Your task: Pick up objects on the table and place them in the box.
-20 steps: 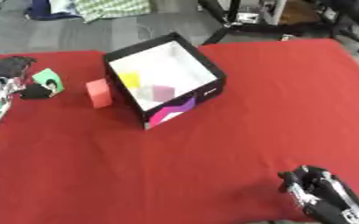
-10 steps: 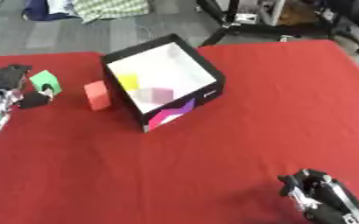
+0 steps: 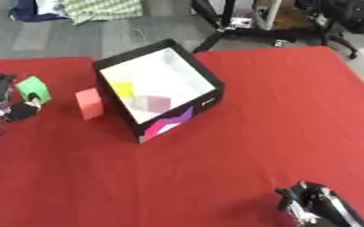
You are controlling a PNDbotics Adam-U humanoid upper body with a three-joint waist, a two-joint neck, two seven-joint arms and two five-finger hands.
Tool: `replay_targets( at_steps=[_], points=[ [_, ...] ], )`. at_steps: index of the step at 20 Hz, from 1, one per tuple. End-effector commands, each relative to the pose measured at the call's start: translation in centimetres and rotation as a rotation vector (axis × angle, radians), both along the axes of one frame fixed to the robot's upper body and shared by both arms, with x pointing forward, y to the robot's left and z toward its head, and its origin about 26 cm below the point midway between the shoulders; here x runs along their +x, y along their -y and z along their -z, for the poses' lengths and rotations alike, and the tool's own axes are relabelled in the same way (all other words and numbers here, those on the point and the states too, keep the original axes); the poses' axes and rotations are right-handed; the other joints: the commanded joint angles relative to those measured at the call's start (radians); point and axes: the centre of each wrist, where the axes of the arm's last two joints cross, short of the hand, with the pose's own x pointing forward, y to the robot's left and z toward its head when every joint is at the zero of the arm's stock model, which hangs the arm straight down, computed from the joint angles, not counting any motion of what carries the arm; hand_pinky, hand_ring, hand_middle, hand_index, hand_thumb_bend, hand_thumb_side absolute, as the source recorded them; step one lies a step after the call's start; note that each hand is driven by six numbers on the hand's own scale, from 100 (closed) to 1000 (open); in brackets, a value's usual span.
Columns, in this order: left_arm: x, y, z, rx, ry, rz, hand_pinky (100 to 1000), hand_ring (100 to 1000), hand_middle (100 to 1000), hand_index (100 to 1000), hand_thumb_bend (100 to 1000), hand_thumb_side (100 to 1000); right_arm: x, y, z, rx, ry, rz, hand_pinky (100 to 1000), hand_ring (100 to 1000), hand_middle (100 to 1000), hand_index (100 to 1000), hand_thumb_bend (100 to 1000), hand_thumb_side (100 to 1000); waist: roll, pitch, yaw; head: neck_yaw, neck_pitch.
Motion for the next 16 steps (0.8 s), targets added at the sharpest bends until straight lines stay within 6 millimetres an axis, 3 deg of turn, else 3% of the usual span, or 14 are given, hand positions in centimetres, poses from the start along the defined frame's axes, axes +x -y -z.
replay_targets(
  at_steps=[1,10,13,15,16],
  points=[
    [0.2,-0.9,-1.5,0.015,0.038,-0.017,836,824,909,1000,100,816,0.1,-0.2,-0.7,-0.004,0.028,-0.008,854,468,231,460,100,201,-0.011,0.007,-0.002,-0.007,-0.020],
    [0.5,-0.5,0.1,0.000,-0.049,-0.005,833,820,895,1000,100,872,0.3,-0.3,-0.8,-0.001,0.031,-0.013,854,468,231,460,100,201,-0.014,0.014,-0.001,-0.006,-0.026],
    [0.7,-0.2,0.6,-0.008,-0.077,0.009,822,797,864,994,100,850,0.2,-0.3,-0.8,-0.001,0.030,-0.014,854,468,231,460,100,202,-0.015,0.015,0.000,-0.002,-0.029],
    [0.7,0.1,0.8,-0.004,-0.074,0.014,806,754,814,949,100,737,0.2,-0.3,-0.8,-0.001,0.030,-0.014,854,468,231,460,100,202,-0.016,0.015,0.001,-0.001,-0.030],
    [0.8,0.2,0.8,0.000,-0.065,0.016,786,707,754,896,100,592,0.2,-0.3,-0.8,-0.001,0.029,-0.014,854,468,231,460,100,202,-0.016,0.015,0.001,-0.001,-0.030]
  ],
)
